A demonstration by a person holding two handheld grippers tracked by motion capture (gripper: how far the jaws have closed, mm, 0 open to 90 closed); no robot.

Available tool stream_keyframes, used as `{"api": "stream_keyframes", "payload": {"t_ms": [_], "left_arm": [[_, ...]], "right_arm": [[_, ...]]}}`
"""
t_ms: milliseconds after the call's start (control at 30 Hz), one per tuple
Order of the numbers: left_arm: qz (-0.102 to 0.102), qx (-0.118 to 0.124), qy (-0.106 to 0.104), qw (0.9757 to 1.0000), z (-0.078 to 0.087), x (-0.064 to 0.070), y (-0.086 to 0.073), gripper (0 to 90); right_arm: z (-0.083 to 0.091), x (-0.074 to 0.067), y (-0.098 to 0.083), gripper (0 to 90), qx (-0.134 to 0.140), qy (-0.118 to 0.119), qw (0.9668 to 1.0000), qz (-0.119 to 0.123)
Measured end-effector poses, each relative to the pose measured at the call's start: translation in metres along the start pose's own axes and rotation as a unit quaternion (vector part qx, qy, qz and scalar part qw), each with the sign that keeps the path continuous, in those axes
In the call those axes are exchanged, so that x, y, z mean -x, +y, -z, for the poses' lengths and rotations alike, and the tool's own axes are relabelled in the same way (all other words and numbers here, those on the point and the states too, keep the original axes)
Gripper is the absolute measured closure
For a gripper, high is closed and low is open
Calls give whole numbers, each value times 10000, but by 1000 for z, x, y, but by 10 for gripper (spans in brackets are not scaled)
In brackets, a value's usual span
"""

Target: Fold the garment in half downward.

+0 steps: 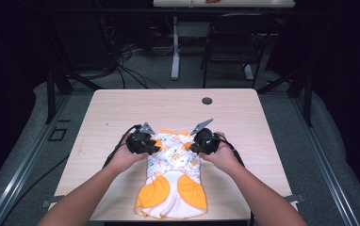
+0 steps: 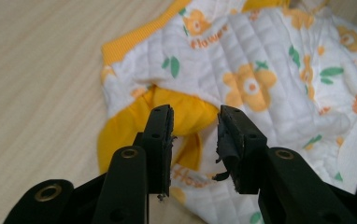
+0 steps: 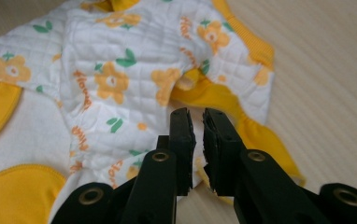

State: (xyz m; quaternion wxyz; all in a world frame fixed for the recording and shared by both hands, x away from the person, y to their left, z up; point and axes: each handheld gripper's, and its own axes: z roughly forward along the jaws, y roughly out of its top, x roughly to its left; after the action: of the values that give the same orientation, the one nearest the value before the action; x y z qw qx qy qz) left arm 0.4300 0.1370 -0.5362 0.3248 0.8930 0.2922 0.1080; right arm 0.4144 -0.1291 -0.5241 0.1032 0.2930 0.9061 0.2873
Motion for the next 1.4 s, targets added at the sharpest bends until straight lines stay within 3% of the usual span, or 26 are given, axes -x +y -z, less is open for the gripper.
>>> {"api": "stream_keyframes", "payload": {"t_ms": [233,300,467,500,733,967,1167,1267,1400], "left_arm": [[150,110,53,9998,-5,-13,15,645],[66,67,71,9999,-11,-16,18,642],[109,-23,142,9998,-20,-23,22,641],[149,-52,181,9997,-24,-26,23,642],[342,-132,296,9989,-35,-34,25,639],[478,-255,403,9977,-45,-40,21,602],[429,-319,438,9976,-49,-39,19,577],[455,-308,422,9976,-51,-39,17,578],[649,-204,355,9971,-52,-42,13,588]], "right_arm": [[-4,17,24,813,24,-212,9998,-63],[-8,22,28,802,-28,-210,9997,-113],[-16,31,33,788,-44,-250,9996,-133],[-22,37,32,781,-68,-238,9993,-290],[-40,41,29,741,-164,-330,9988,-323],[-53,44,27,699,-247,-462,9973,-515],[-59,47,24,641,-409,-526,9963,-550],[-59,47,24,641,-426,-517,9962,-559],[-61,48,24,660,-343,-436,9961,-691]]}}
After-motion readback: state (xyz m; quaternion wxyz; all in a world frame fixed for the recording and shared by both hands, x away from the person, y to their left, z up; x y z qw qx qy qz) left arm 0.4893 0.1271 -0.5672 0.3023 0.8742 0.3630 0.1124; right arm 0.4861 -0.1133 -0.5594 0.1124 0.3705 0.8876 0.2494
